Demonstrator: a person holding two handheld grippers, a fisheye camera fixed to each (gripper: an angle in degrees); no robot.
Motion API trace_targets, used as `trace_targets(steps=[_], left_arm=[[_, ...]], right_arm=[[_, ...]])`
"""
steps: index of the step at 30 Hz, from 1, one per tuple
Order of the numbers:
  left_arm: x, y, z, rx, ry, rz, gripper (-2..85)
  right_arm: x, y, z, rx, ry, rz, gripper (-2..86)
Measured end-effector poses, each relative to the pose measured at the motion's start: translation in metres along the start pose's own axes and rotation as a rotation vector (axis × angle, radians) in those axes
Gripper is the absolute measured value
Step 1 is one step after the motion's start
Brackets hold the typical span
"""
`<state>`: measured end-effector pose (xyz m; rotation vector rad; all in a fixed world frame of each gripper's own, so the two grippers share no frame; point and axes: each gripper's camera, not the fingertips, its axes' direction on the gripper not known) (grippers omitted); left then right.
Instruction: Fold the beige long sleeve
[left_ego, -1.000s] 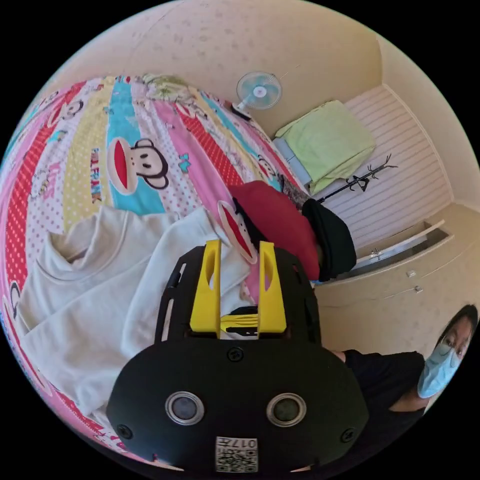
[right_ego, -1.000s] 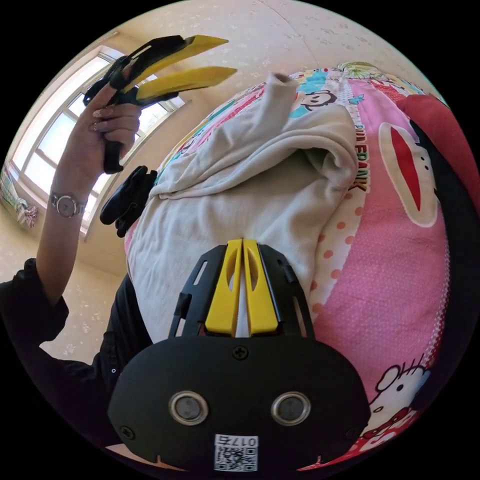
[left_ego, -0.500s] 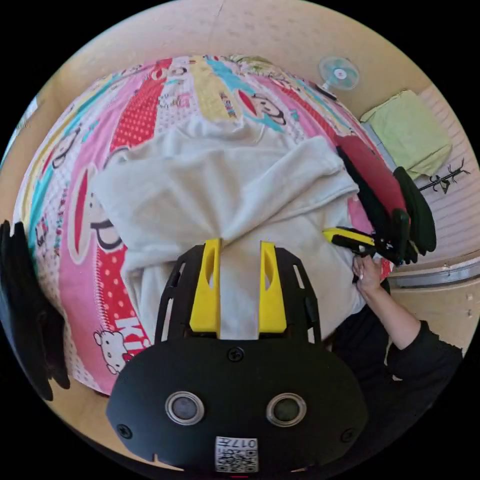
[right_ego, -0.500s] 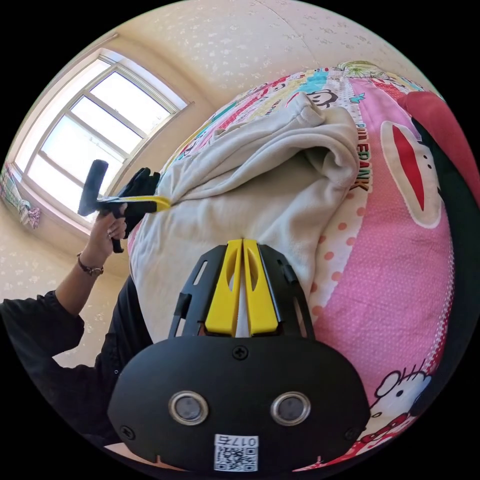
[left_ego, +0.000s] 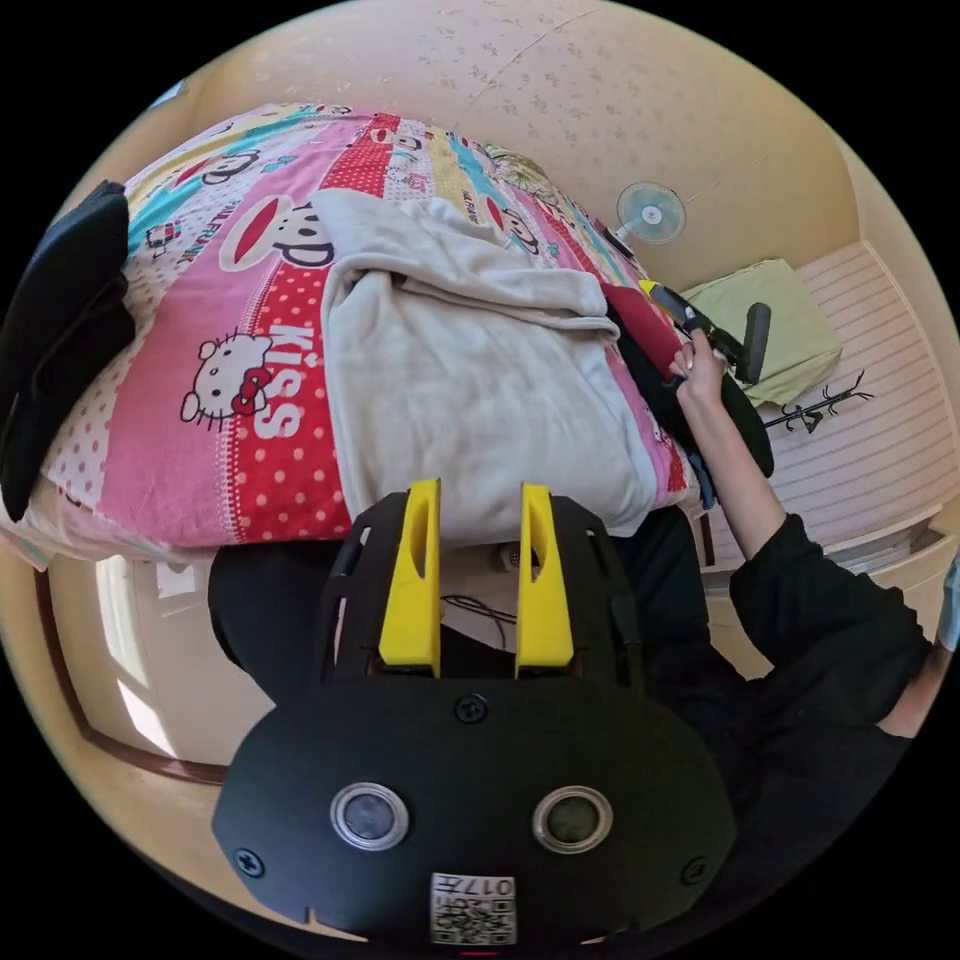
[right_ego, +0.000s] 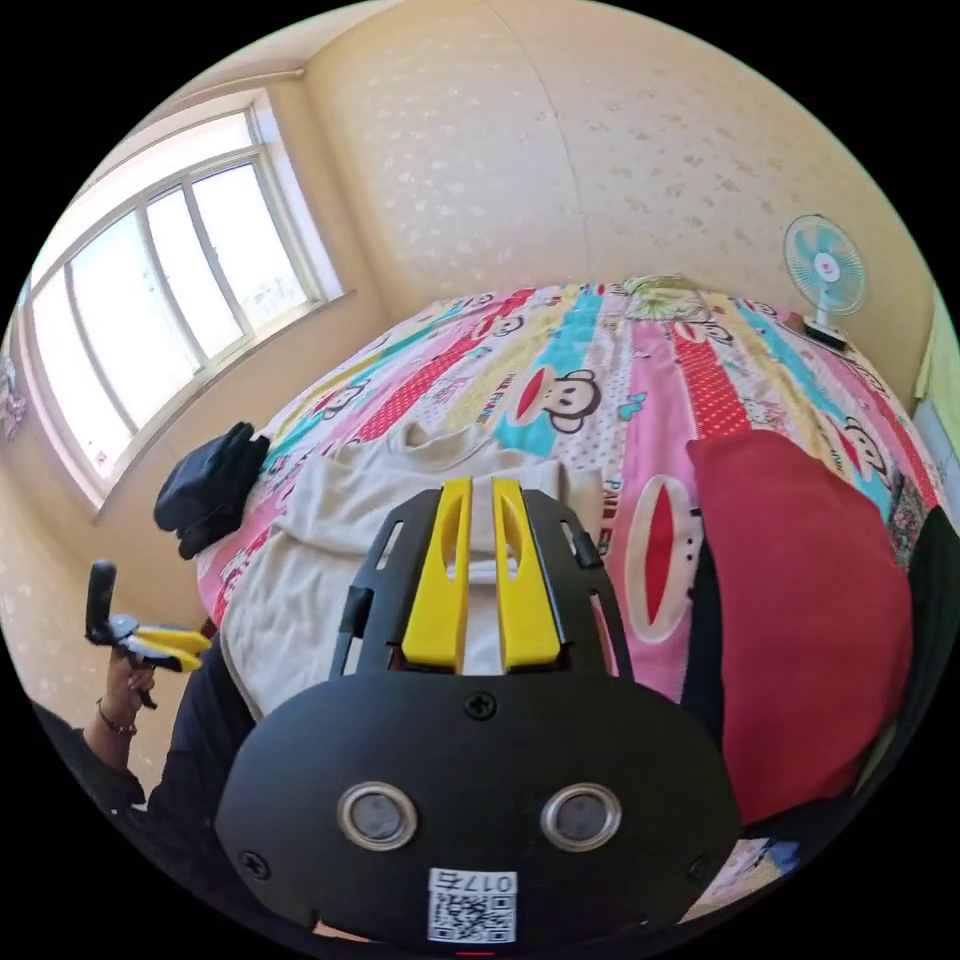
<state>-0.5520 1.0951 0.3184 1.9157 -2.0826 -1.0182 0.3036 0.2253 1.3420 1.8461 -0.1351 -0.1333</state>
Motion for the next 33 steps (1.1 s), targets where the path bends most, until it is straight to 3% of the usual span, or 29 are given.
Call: trace_targets(steps=[4,6,9,11,14,16,21,24,26,27,30,33], left_arm=[[-0.02,0.022,-0.017,-0.003,0.001,-0.065,13.9],[-0.031,0.031,-0.021,-0.008,0.046,-0.097,14.4],[-0.044,0.038,-0.028,-0.003,0.082,-0.127,14.5],[-0.052,0.036,-0.03,-0.005,0.093,-0.136,14.6],[-0.062,0.021,-0.024,-0.058,0.109,-0.153,15.6],[-0.063,0.011,-0.019,-0.09,0.098,-0.15,16.4],[-0.07,-0.003,-0.001,-0.117,0.013,-0.185,14.8],[-0.075,0.001,-0.012,-0.076,-0.011,-0.225,10.4],[-0.073,0.004,-0.026,-0.085,0.009,-0.2,5.5],[-0.067,0.007,-0.044,-0.084,0.055,-0.164,0.9],[-0.046,0.007,-0.112,-0.045,0.093,-0.101,-0.3],[-0.022,-0.017,-0.188,0.029,0.119,0.001,-0.4]], right_arm=[[0.044,-0.039,0.085,-0.262,-0.013,0.101,6.5],[0.054,-0.037,0.124,-0.393,-0.138,0.054,4.1],[0.065,-0.03,0.092,-0.25,-0.086,0.045,3.6],[0.076,-0.024,0.078,-0.189,-0.16,0.059,4.1],[0.087,-0.024,0.081,-0.323,-0.206,0.105,6.9],[0.078,-0.014,0.051,-0.265,-0.21,0.097,9.0],[0.02,0.089,-0.005,-0.43,-0.126,0.032,13.0],[-0.004,0.153,-0.032,-0.344,-0.118,0.015,7.7],[-0.012,0.164,-0.036,-0.389,-0.095,0.025,4.9],[-0.014,0.161,-0.041,-0.417,-0.112,0.046,4.3],[-0.02,0.118,-0.09,-0.328,-0.266,0.086,3.5],[-0.027,0.05,-0.139,-0.235,-0.249,0.042,3.4]])
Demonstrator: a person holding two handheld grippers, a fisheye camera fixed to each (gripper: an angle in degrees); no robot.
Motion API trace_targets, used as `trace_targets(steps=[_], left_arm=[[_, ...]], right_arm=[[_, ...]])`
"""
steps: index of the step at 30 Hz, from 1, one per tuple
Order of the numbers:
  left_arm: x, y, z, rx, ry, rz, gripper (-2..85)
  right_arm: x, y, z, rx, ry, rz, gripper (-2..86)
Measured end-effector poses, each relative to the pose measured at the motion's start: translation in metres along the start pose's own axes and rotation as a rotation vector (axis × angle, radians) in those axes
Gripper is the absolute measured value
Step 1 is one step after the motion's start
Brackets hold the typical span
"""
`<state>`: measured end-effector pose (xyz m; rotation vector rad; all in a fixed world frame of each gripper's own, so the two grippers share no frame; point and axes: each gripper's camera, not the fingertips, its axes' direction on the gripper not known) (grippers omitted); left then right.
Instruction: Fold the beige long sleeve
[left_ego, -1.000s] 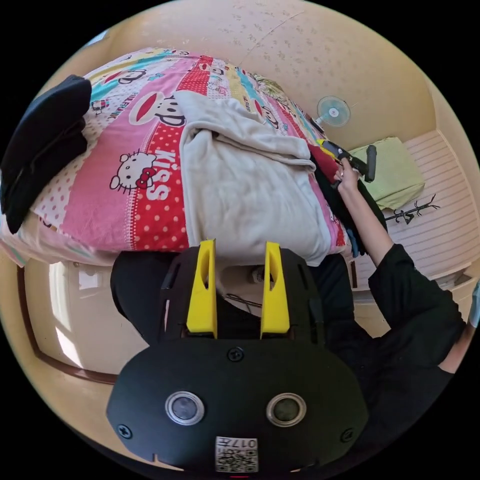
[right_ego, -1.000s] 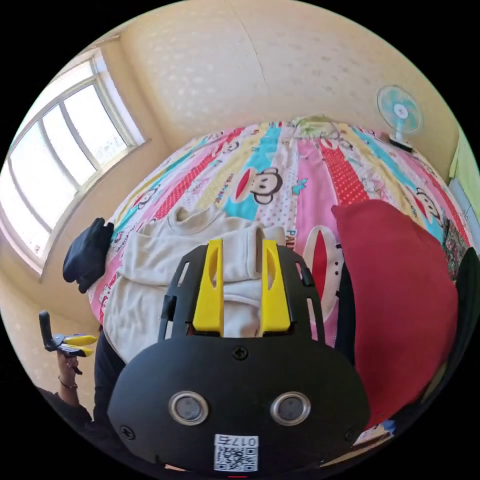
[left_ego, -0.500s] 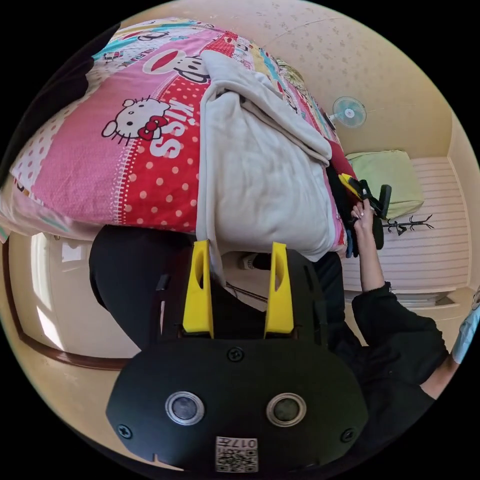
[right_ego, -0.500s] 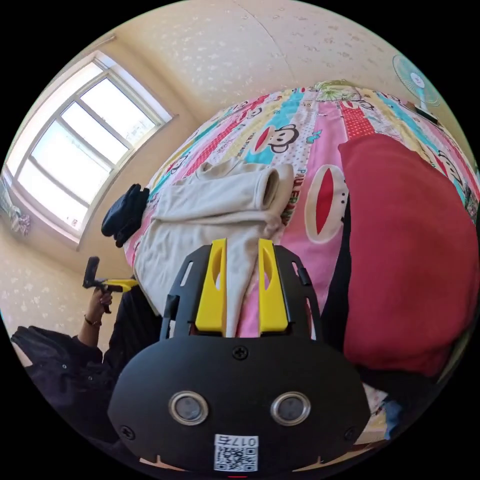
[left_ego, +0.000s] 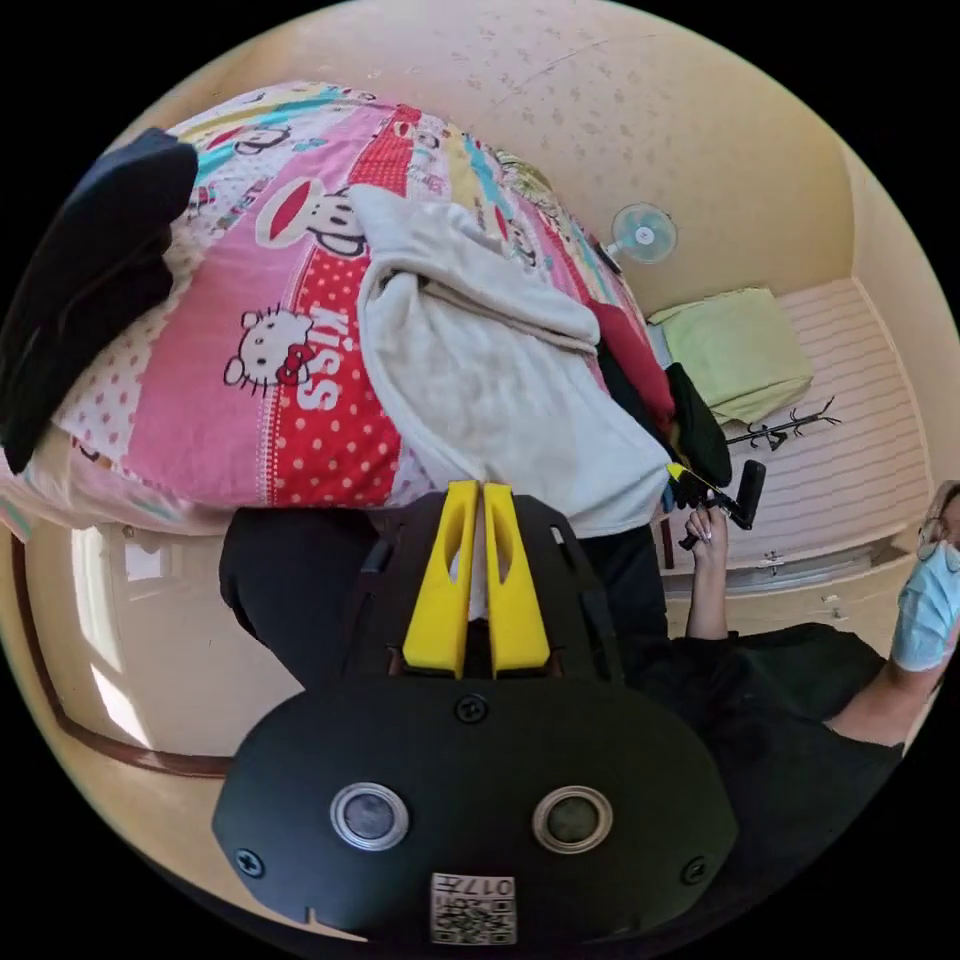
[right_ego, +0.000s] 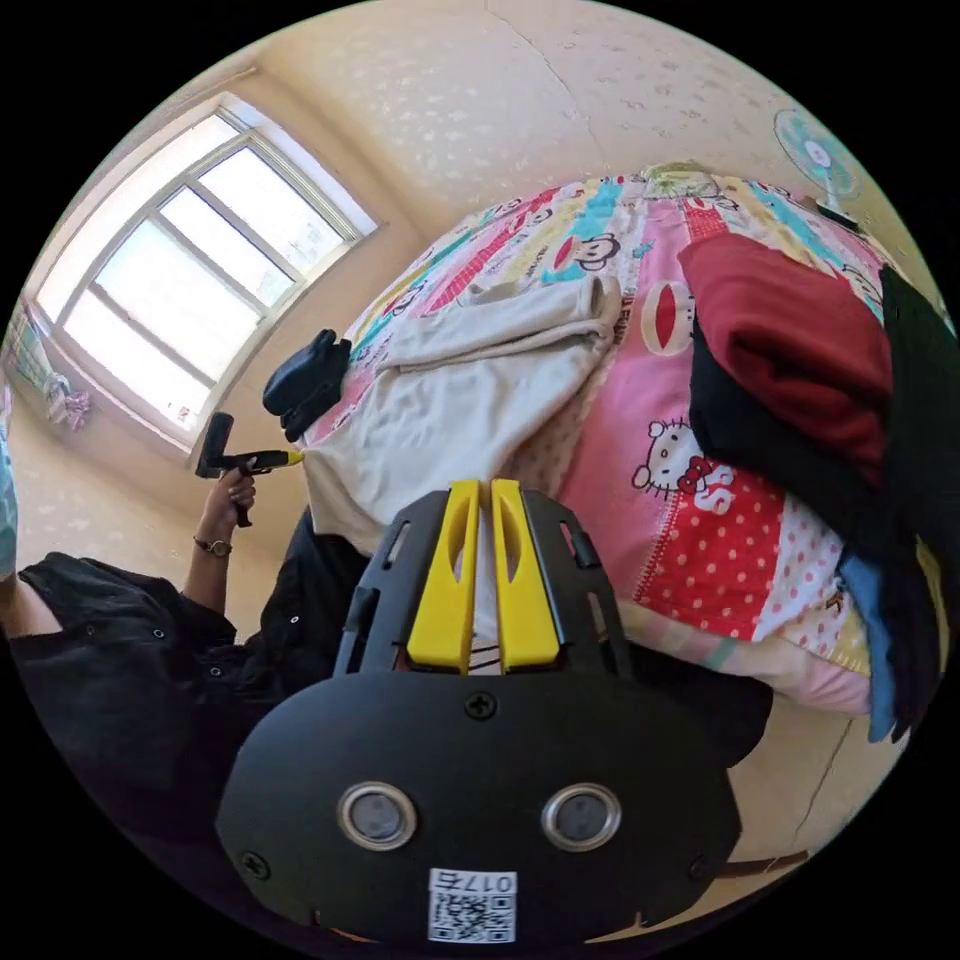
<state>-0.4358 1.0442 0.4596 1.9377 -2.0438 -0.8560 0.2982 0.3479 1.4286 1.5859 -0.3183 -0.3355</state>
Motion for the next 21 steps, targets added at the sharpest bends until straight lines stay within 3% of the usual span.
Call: trace_targets(steps=[5,8,11,17,21], left_arm=[[0.001,-0.073,-0.066,0.077,-0.097,0.07,2.4],[-0.041,-0.091,-0.068,0.112,0.032,-0.028,11.3],[-0.054,-0.063,-0.067,0.14,0.172,-0.072,15.2],[-0.041,0.004,-0.059,0.132,0.036,-0.087,16.6],[-0.052,-0.006,-0.044,0.087,0.099,-0.114,13.6]], right_arm=[[0.009,-0.105,-0.026,0.021,0.102,-0.049,4.0],[0.056,-0.137,-0.007,0.023,0.03,0.072,5.3],[0.088,-0.122,-0.011,0.04,-0.139,0.216,8.0],[0.092,-0.065,-0.029,0.09,-0.164,0.26,11.9],[0.091,-0.072,-0.023,0.108,-0.293,0.231,6.3]])
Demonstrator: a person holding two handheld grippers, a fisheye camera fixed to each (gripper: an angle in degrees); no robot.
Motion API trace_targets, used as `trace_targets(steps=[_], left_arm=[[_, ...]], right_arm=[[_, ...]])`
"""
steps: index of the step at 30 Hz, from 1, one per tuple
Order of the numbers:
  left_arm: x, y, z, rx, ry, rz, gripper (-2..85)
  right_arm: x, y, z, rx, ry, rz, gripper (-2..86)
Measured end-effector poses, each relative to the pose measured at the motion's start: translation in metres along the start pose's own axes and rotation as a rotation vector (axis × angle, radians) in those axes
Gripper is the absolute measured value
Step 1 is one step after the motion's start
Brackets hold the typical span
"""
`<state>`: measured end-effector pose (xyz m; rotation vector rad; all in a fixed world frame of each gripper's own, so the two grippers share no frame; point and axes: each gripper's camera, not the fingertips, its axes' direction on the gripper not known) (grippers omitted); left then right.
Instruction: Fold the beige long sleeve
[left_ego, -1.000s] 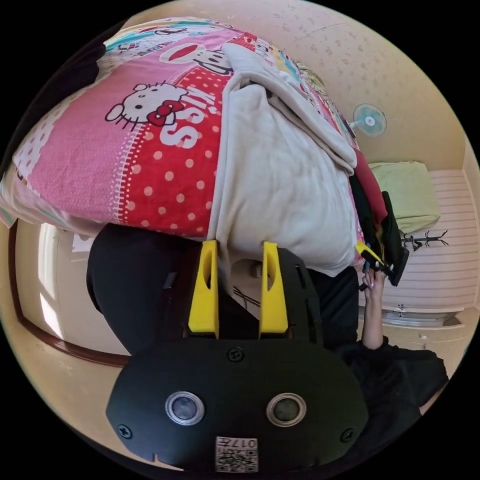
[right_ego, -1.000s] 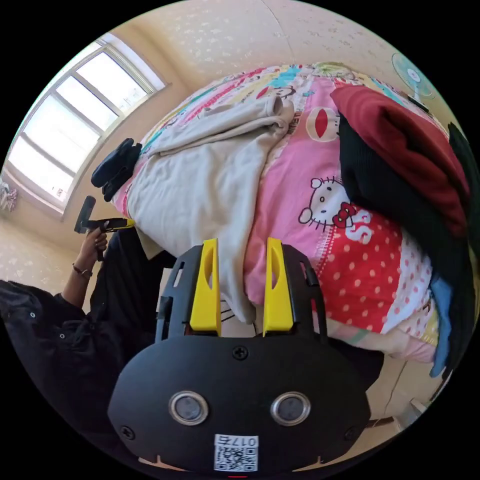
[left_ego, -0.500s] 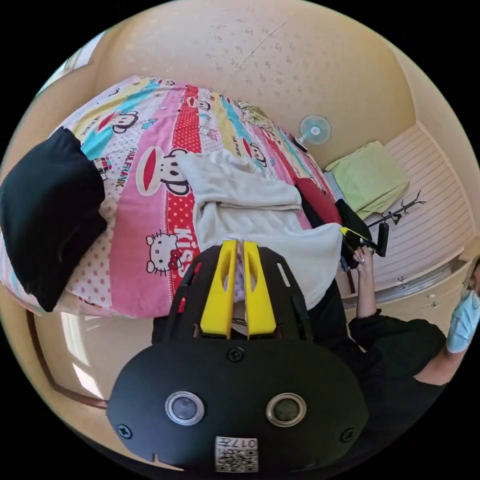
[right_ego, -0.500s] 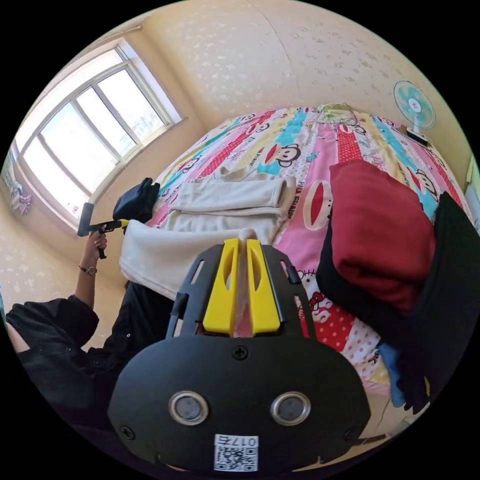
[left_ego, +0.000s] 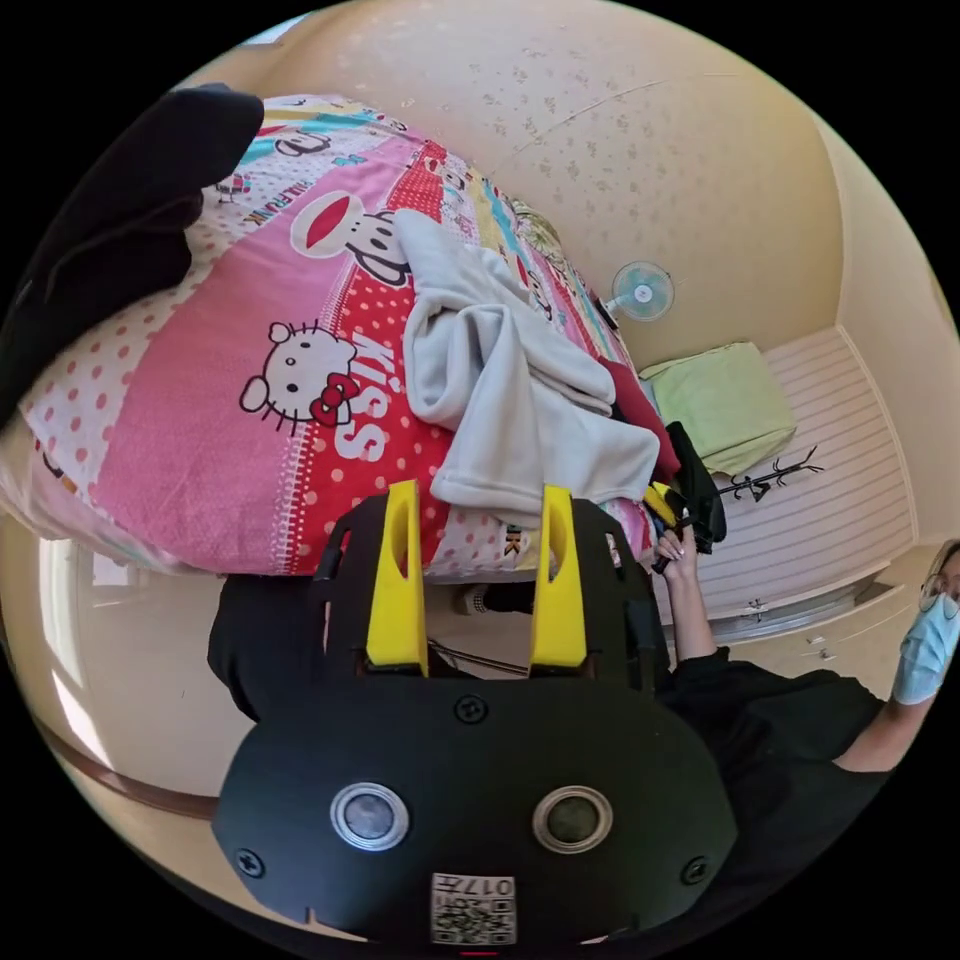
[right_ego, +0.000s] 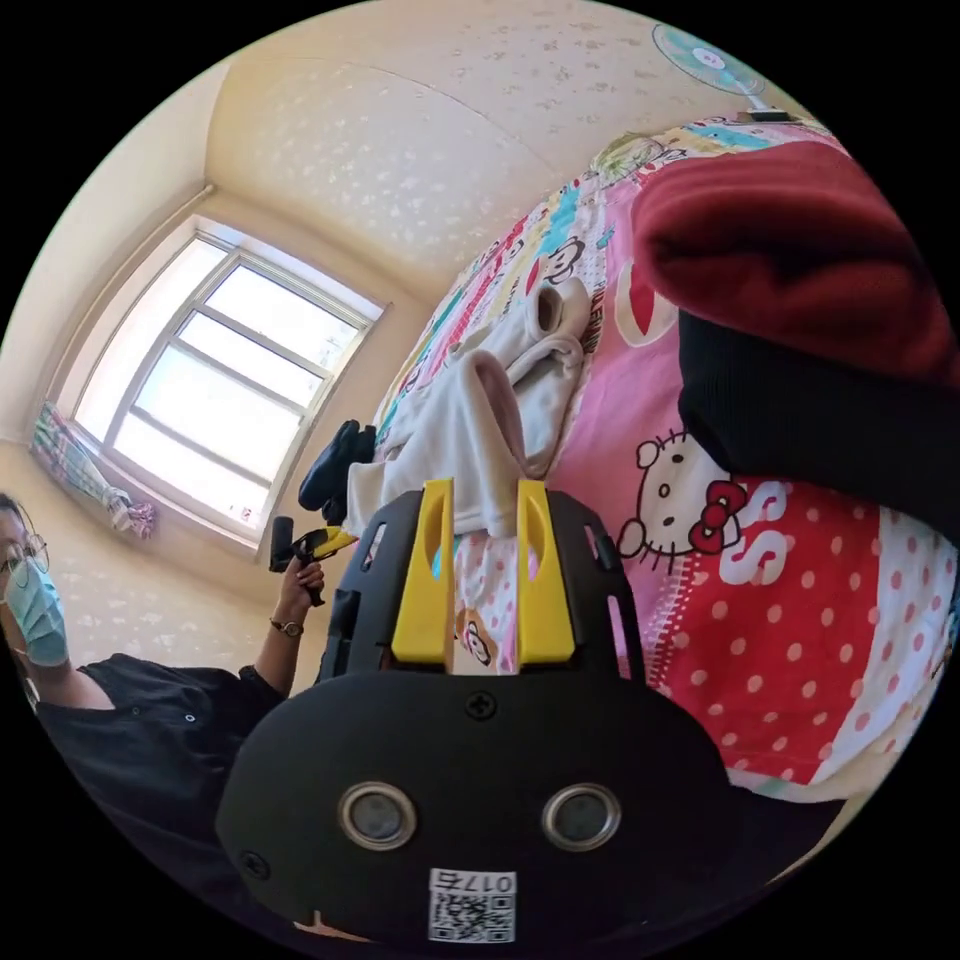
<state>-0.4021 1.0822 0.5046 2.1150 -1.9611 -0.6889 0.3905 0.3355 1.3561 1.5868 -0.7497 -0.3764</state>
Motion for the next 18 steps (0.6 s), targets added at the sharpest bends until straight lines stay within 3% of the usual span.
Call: trace_targets(steps=[2,6,9,11,18], left_arm=[[-0.004,-0.005,0.006,-0.031,0.062,-0.019,7.5],[0.018,0.014,-0.044,0.098,0.364,0.051,4.7],[0.065,0.04,-0.107,0.198,0.452,0.193,4.3],[0.101,0.059,-0.152,0.283,0.523,0.31,4.2],[0.206,0.146,-0.271,0.321,0.32,0.564,4.1]], right_arm=[[-0.003,-0.01,0.011,-0.097,-0.04,0.023,4.2],[-0.039,0.0,-0.045,0.032,-0.383,-0.056,2.7],[-0.081,0.014,-0.103,0.112,-0.582,-0.177,2.3],[-0.116,0.022,-0.133,0.125,-0.606,-0.247,2.2],[-0.239,0.09,-0.208,0.098,-0.564,-0.482,2.1]])
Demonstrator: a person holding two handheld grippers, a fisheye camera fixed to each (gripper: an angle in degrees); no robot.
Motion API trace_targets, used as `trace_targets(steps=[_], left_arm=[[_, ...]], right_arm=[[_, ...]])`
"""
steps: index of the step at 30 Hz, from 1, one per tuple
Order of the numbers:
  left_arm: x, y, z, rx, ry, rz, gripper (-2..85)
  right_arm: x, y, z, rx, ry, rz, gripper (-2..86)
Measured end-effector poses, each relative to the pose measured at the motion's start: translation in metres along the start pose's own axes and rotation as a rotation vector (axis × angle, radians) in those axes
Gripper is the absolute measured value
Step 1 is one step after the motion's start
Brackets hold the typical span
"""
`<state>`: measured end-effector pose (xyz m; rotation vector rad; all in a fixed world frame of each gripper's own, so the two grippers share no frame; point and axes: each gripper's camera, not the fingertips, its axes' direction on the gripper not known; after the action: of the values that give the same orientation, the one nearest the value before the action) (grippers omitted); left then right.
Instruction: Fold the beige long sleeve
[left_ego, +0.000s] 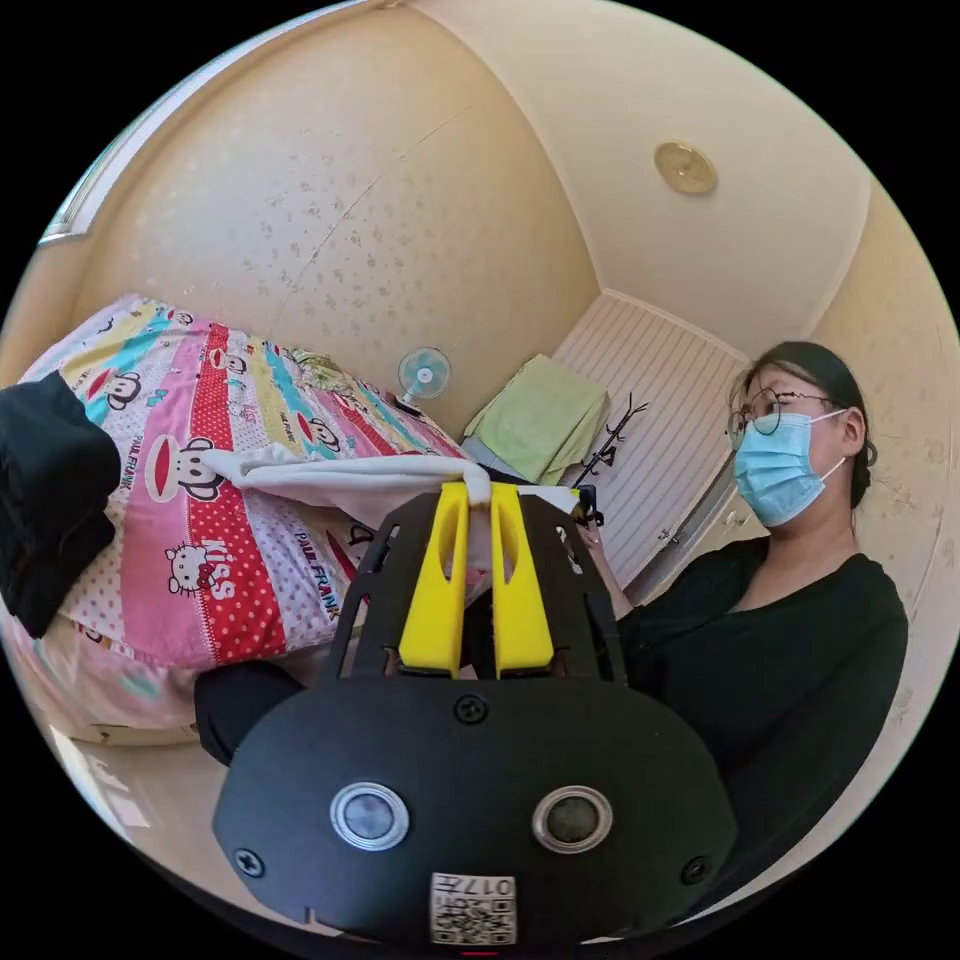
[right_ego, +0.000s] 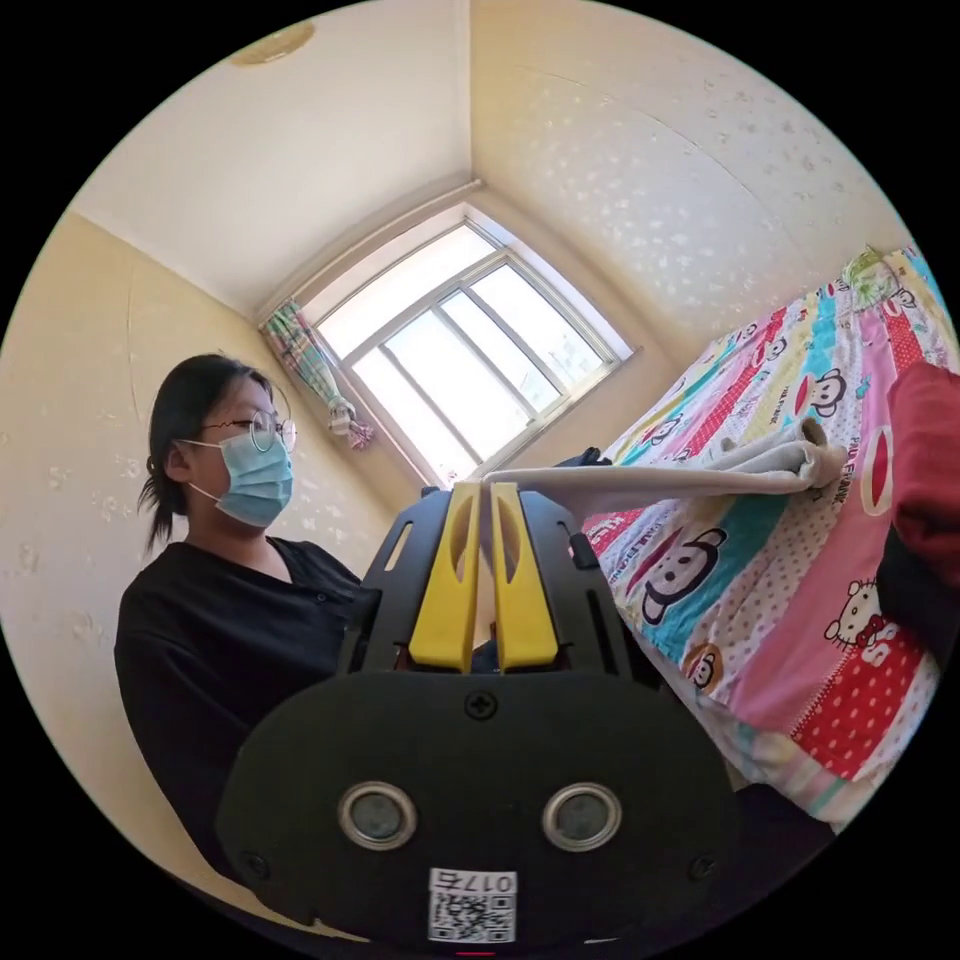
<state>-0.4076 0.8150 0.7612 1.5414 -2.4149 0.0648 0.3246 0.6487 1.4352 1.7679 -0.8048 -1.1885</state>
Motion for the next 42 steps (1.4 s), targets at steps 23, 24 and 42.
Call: trace_targets(steps=[23,24,42], left_arm=[[-0.274,-0.038,0.186,-0.08,-0.389,-0.402,11.4],[-0.286,-0.019,0.212,-0.163,-0.43,-0.41,11.6],[-0.332,0.013,0.256,-0.121,-0.448,-0.441,10.7]], right_arm=[[0.28,-0.024,0.188,-0.233,0.966,0.3,9.9],[0.291,0.0,0.198,-0.258,1.002,0.317,10.2],[0.387,0.106,0.181,-0.212,1.028,0.424,11.5]])
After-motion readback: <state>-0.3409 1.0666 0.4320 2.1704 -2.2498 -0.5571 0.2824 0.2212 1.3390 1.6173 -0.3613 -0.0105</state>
